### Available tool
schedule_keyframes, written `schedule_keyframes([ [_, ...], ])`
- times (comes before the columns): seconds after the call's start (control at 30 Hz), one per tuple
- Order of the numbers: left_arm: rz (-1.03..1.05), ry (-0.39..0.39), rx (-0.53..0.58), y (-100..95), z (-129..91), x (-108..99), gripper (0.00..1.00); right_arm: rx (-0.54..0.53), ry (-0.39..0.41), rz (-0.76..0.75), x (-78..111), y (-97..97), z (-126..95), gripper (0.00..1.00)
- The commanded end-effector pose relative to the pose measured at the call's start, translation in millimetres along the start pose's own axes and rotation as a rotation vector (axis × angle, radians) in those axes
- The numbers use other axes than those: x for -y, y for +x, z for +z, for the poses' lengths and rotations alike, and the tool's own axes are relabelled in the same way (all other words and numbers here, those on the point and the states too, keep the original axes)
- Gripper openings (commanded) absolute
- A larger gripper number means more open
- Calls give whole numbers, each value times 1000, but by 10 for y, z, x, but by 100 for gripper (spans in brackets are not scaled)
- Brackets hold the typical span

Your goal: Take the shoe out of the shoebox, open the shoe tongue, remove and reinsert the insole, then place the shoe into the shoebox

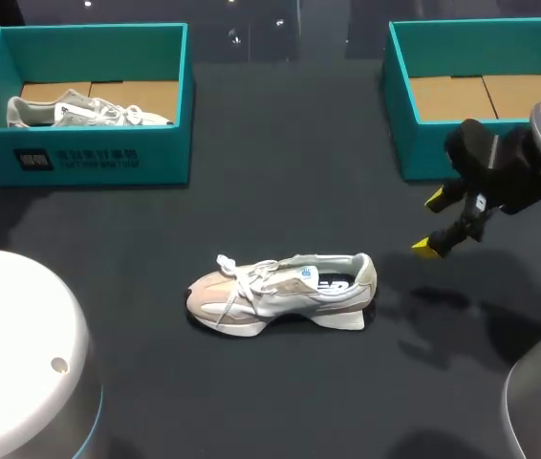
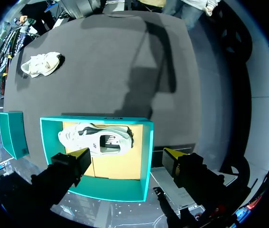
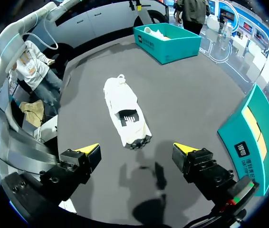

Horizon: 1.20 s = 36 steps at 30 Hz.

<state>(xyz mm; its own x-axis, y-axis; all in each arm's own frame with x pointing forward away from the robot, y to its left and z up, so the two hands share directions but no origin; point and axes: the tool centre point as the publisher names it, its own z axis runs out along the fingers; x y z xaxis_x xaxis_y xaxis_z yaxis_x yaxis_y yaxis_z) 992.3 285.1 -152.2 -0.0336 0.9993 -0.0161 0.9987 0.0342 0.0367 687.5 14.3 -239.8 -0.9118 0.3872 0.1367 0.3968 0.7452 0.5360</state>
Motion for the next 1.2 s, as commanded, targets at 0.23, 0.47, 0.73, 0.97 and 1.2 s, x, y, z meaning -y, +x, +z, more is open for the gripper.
schedule_keyframes([
  [0.23,1,1,-2,1,-5,-6,100,16,-173,-67,187,46,23,100],
  [0.47,1,1,-2,1,-5,-6,100,10,-290,-162,711,-75,178,100],
  [0.73,1,1,-2,1,-5,-6,100,-37,-360,-285,922,-179,348,100],
  [0.97,1,1,-2,1,-5,-6,100,-32,-387,-304,1036,-300,482,100],
  [1.2,1,1,-2,1,-5,-6,100,-44,-417,-282,1144,-431,582,100],
])
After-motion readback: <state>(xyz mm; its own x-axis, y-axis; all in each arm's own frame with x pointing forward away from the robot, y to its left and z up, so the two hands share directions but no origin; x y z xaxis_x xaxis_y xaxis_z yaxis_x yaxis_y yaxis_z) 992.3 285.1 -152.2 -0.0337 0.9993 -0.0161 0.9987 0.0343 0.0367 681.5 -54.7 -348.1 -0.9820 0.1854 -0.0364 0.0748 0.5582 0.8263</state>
